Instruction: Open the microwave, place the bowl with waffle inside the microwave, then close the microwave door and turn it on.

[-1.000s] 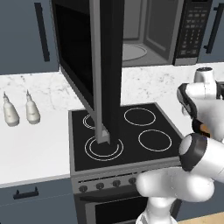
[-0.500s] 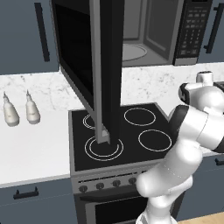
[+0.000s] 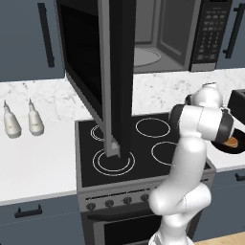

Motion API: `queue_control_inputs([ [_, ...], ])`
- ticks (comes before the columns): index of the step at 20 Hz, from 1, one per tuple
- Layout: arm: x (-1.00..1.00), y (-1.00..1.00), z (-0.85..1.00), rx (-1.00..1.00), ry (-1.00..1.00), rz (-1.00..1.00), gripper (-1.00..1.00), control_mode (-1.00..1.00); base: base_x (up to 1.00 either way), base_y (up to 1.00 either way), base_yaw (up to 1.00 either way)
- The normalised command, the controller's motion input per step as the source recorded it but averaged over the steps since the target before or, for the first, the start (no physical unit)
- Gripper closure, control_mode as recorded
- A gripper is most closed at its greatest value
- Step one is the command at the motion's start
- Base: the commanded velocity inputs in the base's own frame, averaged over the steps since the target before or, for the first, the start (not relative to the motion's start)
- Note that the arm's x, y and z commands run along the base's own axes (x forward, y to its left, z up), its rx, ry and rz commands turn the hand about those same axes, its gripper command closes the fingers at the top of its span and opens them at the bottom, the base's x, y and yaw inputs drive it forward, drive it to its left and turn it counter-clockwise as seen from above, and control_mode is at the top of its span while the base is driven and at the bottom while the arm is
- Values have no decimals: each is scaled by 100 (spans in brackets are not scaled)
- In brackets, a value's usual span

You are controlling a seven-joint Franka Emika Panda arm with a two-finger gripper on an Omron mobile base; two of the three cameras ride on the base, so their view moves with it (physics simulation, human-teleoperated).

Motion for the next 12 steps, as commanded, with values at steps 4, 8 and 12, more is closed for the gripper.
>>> queue_control_inputs([
  [4, 38, -29, -39, 7, 4, 8, -100, -100, 0, 0, 0],
  [8, 42, -31, -54, 9, 2, 4, -100, -100, 0, 0, 0],
  [12, 14, -30, -42, 10, 0, 5, -100, -100, 0, 0, 0],
])
